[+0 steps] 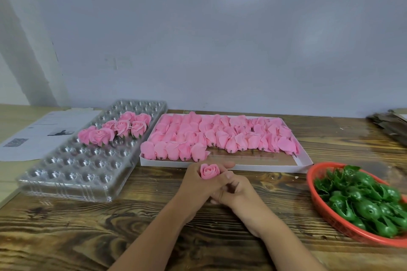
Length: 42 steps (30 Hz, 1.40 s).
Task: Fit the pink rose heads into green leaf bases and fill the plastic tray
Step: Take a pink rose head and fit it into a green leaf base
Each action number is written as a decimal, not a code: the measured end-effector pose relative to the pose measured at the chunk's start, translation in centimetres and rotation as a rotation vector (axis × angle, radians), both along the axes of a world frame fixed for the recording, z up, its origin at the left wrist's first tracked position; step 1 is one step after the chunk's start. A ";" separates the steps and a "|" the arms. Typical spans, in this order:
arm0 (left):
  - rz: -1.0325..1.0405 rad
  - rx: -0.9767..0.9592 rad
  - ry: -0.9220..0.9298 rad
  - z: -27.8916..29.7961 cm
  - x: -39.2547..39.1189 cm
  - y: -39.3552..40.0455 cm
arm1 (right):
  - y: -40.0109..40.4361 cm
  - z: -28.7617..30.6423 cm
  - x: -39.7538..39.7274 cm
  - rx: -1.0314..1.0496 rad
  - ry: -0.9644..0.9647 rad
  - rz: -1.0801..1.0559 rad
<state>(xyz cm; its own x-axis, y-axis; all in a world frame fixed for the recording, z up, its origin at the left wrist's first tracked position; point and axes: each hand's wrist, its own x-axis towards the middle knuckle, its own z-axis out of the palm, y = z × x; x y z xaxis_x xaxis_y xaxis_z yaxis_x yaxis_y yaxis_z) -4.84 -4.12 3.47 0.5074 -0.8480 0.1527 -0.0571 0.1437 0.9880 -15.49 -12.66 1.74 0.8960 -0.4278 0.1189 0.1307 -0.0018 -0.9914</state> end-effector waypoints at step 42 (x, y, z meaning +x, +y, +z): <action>-0.047 0.039 0.124 0.7 -0.9 0.4 | -0.8 0.4 -0.3 0.396 0.067 0.163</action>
